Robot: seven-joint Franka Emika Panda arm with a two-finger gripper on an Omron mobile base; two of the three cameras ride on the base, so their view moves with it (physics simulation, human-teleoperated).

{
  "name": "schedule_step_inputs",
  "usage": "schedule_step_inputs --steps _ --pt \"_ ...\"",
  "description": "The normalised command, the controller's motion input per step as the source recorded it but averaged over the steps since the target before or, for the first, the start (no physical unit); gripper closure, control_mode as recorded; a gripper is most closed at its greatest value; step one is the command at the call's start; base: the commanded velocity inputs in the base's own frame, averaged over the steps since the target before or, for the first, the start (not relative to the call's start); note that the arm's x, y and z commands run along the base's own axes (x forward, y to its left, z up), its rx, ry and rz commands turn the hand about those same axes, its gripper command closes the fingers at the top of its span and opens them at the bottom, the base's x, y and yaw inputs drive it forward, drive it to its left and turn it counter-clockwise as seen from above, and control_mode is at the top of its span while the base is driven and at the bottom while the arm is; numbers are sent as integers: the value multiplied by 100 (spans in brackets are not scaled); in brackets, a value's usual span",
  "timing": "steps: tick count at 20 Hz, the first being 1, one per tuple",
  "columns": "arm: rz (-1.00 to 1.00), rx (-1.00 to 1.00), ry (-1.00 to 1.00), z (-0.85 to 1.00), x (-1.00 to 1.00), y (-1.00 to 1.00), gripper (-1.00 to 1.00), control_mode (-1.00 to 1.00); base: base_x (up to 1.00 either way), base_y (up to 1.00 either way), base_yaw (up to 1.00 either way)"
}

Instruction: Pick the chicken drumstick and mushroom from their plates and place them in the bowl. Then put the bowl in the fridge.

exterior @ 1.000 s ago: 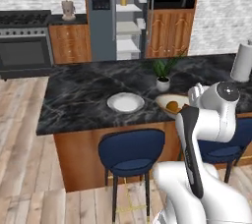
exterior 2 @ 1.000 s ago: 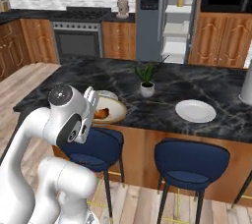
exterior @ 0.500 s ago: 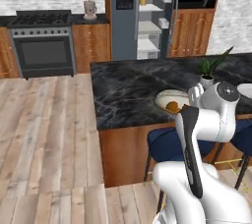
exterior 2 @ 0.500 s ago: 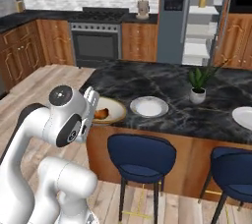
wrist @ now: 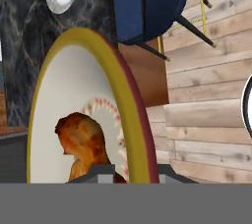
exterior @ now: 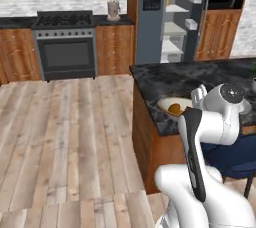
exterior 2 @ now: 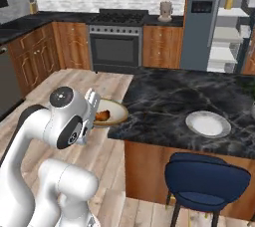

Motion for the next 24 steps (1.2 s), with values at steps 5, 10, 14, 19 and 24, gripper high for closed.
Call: schedule_step_inputs --steps 5,10,14,19,24 --pt "0 0 0 0 0 0 100 100 55 91 0" --pt "0 0 0 0 0 0 100 100 65 81 0" --pt "0 0 0 0 0 0 100 100 75 67 -3" --pt "0 0 0 0 0 0 100 100 80 51 -13" --pt "0 0 0 0 0 0 100 100 80 38 -27"
